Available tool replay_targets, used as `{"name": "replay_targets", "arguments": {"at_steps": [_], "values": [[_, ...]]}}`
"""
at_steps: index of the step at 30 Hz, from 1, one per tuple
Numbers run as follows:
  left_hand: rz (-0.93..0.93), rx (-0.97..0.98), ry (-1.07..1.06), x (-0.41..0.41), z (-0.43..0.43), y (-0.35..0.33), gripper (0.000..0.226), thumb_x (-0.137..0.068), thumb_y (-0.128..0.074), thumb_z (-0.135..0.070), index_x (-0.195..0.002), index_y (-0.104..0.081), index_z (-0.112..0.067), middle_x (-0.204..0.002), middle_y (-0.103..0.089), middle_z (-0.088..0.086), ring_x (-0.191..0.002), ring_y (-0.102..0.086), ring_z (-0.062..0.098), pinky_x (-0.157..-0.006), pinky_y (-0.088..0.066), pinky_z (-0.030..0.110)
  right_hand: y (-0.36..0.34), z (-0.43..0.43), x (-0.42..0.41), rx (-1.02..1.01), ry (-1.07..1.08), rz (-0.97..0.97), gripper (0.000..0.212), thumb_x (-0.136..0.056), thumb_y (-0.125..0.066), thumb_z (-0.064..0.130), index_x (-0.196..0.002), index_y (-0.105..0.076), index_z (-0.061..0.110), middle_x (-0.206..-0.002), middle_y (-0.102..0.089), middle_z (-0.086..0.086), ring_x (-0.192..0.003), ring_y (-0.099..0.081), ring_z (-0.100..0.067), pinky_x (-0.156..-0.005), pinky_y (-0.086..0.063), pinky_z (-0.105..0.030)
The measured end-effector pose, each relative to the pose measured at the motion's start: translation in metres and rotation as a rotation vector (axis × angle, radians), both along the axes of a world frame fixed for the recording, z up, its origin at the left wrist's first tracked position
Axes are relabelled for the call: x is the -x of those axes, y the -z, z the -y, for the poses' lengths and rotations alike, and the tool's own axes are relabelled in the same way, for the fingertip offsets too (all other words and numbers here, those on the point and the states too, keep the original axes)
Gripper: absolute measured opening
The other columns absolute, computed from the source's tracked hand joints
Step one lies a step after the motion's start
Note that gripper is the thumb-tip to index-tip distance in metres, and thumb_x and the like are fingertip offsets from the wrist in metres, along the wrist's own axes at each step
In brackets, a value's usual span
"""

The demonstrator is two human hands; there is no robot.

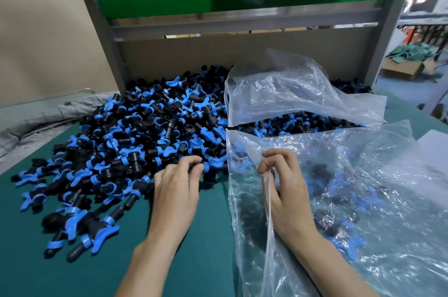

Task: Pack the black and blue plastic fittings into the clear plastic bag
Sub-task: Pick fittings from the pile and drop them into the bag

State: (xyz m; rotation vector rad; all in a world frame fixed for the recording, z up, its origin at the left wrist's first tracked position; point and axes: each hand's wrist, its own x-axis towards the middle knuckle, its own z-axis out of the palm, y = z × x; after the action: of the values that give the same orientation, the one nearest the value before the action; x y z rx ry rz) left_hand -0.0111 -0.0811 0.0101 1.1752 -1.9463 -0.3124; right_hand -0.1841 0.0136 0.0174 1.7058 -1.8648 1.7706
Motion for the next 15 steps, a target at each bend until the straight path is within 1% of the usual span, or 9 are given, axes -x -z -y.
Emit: {"name": "replay_targets", "arguments": {"at_steps": [1,2,3,4,7,10,11,13,15], "values": [[-0.110,-0.057,0.019,0.001,0.001,-0.002,0.022,-0.097,-0.035,-0.053,-0.100,-0.054,-0.044,-0.086,-0.058,-0.019,-0.086,-0.041,0.009,-0.078,-0.035,0.030,0.000,0.000,0.001,-0.001,-0.002,0.000,0.018,-0.089,-0.049,0.003,-0.086,-0.055,0.019,-0.109,-0.050,0.007,-0.086,-0.056,-0.017,-0.071,-0.041,-0.029],[-0.236,-0.124,0.045,0.003,0.001,-0.003,0.022,-0.099,-0.037,-0.052,-0.095,-0.056,-0.042,-0.084,-0.063,-0.016,-0.078,-0.049,0.010,-0.071,-0.038,0.031,0.001,0.000,0.001,-0.005,-0.006,0.001,0.020,-0.090,-0.050,0.000,-0.086,-0.056,0.019,-0.110,-0.049,0.007,-0.082,-0.054,-0.015,-0.069,-0.040,-0.029],[-0.345,-0.186,0.067,0.004,0.000,-0.004,0.022,-0.100,-0.040,-0.050,-0.093,-0.058,-0.039,-0.082,-0.066,-0.015,-0.070,-0.052,0.007,-0.066,-0.041,0.032,0.001,0.000,0.002,-0.011,-0.009,0.001,0.022,-0.090,-0.052,-0.003,-0.087,-0.056,0.019,-0.110,-0.049,0.007,-0.078,-0.052,-0.015,-0.068,-0.039,-0.029],[-0.426,-0.237,0.080,0.007,-0.001,-0.005,0.024,-0.101,-0.042,-0.047,-0.092,-0.061,-0.036,-0.080,-0.067,-0.015,-0.064,-0.053,0.003,-0.064,-0.044,0.031,0.001,0.000,0.002,-0.014,-0.011,0.001,0.023,-0.090,-0.052,-0.004,-0.087,-0.056,0.019,-0.110,-0.049,0.006,-0.076,-0.051,-0.015,-0.067,-0.038,-0.029],[-0.589,-0.346,0.095,0.010,-0.002,-0.007,0.030,-0.101,-0.043,-0.043,-0.092,-0.066,-0.026,-0.068,-0.064,-0.014,-0.063,-0.055,-0.001,-0.061,-0.049,0.022,0.000,0.000,0.001,-0.004,-0.004,-0.003,0.018,-0.089,-0.049,0.004,-0.086,-0.056,0.020,-0.109,-0.050,0.007,-0.080,-0.054,-0.017,-0.067,-0.038,-0.030],[-0.779,-0.455,0.049,0.010,0.001,-0.006,0.034,-0.103,-0.042,-0.042,-0.093,-0.067,-0.020,-0.059,-0.056,-0.014,-0.057,-0.052,-0.001,-0.051,-0.045,0.017,-0.001,-0.001,0.000,0.000,0.003,-0.010,0.016,-0.088,-0.048,0.005,-0.086,-0.056,0.019,-0.109,-0.050,0.007,-0.087,-0.056,-0.020,-0.068,-0.041,-0.032],[-0.840,-0.492,0.024,0.011,0.002,-0.006,0.035,-0.103,-0.041,-0.042,-0.093,-0.066,-0.020,-0.058,-0.054,-0.013,-0.054,-0.050,-0.001,-0.049,-0.043,0.017,-0.001,-0.001,0.001,-0.001,0.002,-0.012,0.017,-0.088,-0.049,0.003,-0.087,-0.056,0.018,-0.110,-0.050,0.007,-0.088,-0.056,-0.020,-0.068,-0.042,-0.032],[-0.944,-0.540,-0.032,0.011,0.004,-0.005,0.034,-0.105,-0.039,-0.040,-0.093,-0.064,-0.020,-0.064,-0.050,-0.006,-0.048,-0.047,0.001,-0.045,-0.041,0.017,0.000,-0.001,0.001,-0.003,-0.004,-0.007,0.018,-0.089,-0.051,0.001,-0.087,-0.057,0.018,-0.110,-0.049,0.007,-0.085,-0.055,-0.019,-0.068,-0.042,-0.033],[-1.054,-0.562,-0.061,0.009,0.005,-0.006,0.031,-0.106,-0.038,-0.036,-0.093,-0.061,-0.019,-0.069,-0.047,0.000,-0.045,-0.044,0.004,-0.042,-0.040,0.019,0.001,-0.001,0.001,-0.007,-0.009,-0.002,0.015,-0.090,-0.049,0.006,-0.088,-0.056,0.019,-0.111,-0.048,0.010,-0.079,-0.053,-0.017,-0.067,-0.040,-0.031]]}}
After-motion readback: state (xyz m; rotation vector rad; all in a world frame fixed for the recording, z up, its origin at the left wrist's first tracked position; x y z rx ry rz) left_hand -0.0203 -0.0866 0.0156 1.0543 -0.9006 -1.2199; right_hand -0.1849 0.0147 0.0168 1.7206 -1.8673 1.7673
